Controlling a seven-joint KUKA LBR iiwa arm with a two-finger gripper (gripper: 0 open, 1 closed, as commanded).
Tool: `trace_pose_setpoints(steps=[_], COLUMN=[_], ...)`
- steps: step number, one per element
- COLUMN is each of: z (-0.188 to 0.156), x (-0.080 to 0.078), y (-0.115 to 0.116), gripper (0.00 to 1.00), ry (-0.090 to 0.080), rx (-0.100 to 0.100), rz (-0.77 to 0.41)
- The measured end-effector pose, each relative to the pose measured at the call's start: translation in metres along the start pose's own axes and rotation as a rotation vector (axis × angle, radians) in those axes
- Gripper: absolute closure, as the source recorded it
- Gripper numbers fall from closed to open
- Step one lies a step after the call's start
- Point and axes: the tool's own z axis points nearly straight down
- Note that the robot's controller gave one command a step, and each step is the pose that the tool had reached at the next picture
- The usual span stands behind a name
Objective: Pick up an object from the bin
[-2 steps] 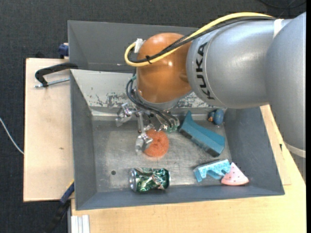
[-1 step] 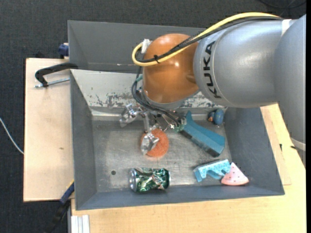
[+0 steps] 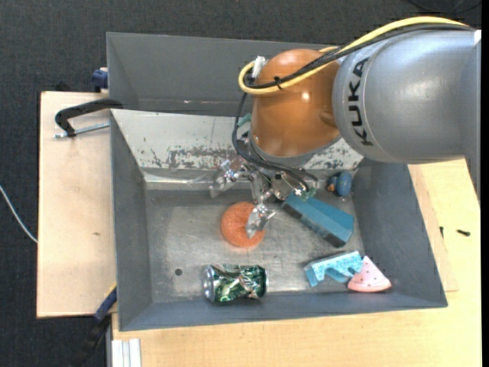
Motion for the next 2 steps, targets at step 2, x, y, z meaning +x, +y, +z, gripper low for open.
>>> trace_pose_setpoints(steps=[2], z=[0.034], x=[-0.007], y=[-0.027], gripper=[0.00], ry=[-0.006], rx=[0.000], rz=[-0.233])
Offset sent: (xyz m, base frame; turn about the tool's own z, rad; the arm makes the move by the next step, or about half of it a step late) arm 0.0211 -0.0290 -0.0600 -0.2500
